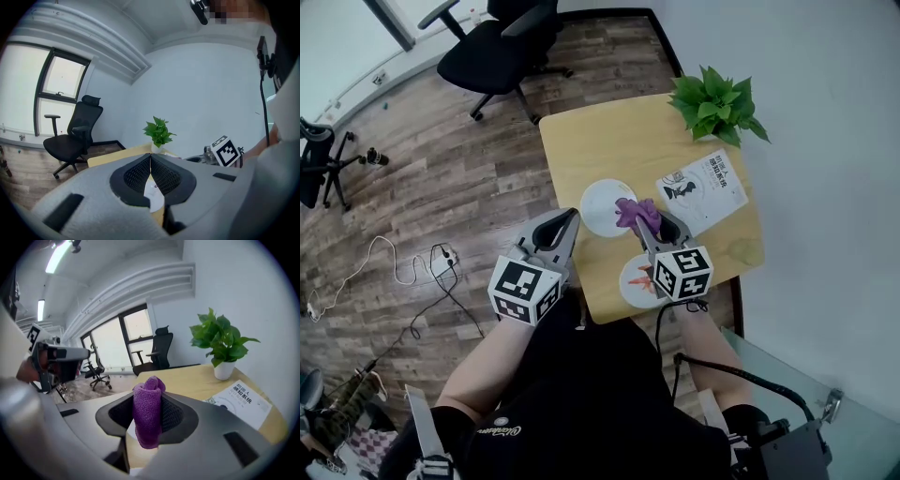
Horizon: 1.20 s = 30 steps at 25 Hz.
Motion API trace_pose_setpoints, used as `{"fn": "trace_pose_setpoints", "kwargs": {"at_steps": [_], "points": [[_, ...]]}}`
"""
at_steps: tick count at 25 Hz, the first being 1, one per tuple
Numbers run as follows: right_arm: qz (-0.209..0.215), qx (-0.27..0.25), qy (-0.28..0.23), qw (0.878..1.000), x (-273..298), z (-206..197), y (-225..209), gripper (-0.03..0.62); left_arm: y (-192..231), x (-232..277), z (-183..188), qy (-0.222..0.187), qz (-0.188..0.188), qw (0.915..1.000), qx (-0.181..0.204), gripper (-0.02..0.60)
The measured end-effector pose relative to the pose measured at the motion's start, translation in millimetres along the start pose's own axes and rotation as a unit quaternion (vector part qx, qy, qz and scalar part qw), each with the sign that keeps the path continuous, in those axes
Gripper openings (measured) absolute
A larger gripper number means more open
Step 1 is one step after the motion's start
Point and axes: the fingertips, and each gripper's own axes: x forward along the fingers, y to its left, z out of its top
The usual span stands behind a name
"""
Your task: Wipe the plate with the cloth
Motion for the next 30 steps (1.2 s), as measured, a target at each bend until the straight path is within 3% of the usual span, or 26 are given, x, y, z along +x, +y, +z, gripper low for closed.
{"fn": "trace_pose_setpoints", "kwargs": {"at_steps": [3, 7, 12, 18, 30], "points": [[-0.003, 0.006, -0.083, 0.997, -24.9, 52.6, 11.5, 0.123, -2.3, -5.0, 21.5, -0.020, 0.002, 0.9997, 0.013, 0.007], [-0.002, 0.000, -0.187, 0.982, -66.0, 120.8, 29.5, 0.123, -8.0, -9.9, 52.4, -0.048, 0.001, 0.9983, 0.034, 0.007], [0.010, -0.019, -0.261, 0.965, -106.8, 169.7, 50.1, 0.123, -16.9, -17.1, 81.4, -0.075, 0.004, 0.9959, 0.050, 0.008], [0.017, -0.032, -0.312, 0.949, -138.0, 191.9, 67.1, 0.123, -22.3, -32.0, 99.9, -0.096, 0.010, 0.9934, 0.062, 0.008], [0.033, -0.039, -0.320, 0.946, -143.1, 195.5, 73.8, 0.123, -27.7, -37.4, 110.8, -0.111, 0.017, 0.9910, 0.073, 0.007]]}}
